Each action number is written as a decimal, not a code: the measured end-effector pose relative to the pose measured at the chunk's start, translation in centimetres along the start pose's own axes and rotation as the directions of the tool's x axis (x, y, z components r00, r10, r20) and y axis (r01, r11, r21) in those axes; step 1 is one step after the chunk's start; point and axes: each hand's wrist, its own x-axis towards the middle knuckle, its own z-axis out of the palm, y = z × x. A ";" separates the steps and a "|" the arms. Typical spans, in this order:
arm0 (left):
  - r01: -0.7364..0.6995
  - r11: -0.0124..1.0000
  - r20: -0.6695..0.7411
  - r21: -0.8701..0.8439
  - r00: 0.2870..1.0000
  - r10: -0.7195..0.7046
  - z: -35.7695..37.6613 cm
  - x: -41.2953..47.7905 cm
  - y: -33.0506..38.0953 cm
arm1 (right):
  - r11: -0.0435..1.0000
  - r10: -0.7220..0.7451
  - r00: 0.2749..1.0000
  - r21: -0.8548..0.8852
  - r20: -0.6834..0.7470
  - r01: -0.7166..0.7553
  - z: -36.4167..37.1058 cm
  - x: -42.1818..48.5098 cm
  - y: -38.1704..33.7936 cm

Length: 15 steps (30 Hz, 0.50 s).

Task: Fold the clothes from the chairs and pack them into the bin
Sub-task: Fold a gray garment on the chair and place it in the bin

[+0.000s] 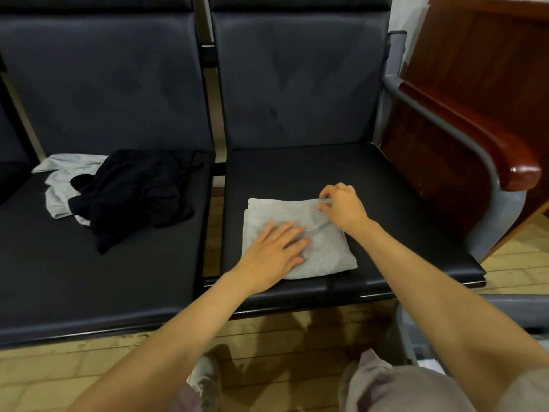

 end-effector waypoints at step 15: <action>-0.209 0.972 0.227 -0.112 0.946 0.230 1.7 1.7 2.2 | 0.998 0.010 0.998 -0.066 -0.055 -0.013 2.3 2.8 2.3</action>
